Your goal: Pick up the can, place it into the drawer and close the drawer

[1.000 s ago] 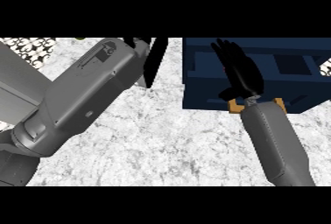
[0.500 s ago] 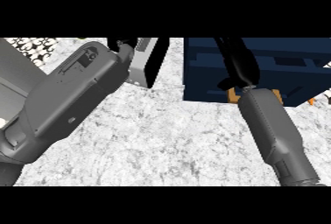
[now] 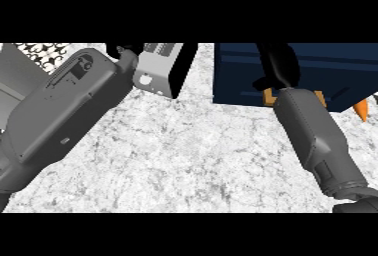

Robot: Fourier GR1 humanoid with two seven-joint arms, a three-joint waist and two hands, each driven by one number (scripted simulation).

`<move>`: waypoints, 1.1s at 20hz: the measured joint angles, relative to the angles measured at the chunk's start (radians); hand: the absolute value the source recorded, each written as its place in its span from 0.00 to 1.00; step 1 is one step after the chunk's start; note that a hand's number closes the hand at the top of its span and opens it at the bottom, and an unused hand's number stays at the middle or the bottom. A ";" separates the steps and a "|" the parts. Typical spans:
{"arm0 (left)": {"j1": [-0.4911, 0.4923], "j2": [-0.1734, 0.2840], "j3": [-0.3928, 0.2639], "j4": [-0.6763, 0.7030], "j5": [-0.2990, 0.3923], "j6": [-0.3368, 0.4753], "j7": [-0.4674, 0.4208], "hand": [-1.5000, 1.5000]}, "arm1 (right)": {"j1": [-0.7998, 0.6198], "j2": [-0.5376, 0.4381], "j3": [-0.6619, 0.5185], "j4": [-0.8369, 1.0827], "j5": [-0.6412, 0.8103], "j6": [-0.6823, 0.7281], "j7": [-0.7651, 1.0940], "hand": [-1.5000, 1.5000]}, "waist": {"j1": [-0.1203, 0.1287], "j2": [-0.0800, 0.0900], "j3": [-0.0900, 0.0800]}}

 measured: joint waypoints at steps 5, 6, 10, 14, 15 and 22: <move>0.009 0.026 -0.001 -0.058 -0.014 0.006 0.035 0.00 | -0.076 -0.014 -0.024 0.102 0.008 -0.036 0.019 0.00 | 0.010 0.009 0.006; 0.008 0.029 0.000 -0.062 -0.018 0.007 0.038 0.00 | -0.091 -0.016 -0.026 0.120 0.012 -0.036 0.027 0.00 | 0.010 0.012 0.007; 0.022 0.045 -0.003 -0.106 -0.028 0.016 0.057 0.00 | -0.133 -0.034 -0.036 0.175 0.019 -0.035 0.041 0.00 | 0.018 0.018 0.011; 0.027 0.063 -0.002 -0.138 -0.031 0.016 0.085 0.00 | -0.170 -0.053 -0.039 0.222 0.029 -0.018 0.054 0.00 | 0.024 0.026 0.015; 0.032 0.068 -0.003 -0.148 -0.033 0.016 0.088 0.00 | -0.174 -0.061 -0.044 0.231 0.025 -0.013 0.046 0.00 | 0.027 0.027 0.015; 0.052 0.074 -0.003 -0.188 -0.042 0.027 0.104 0.00 | -0.207 -0.066 -0.130 0.270 -0.070 0.077 -0.095 0.00 | 0.023 0.031 0.019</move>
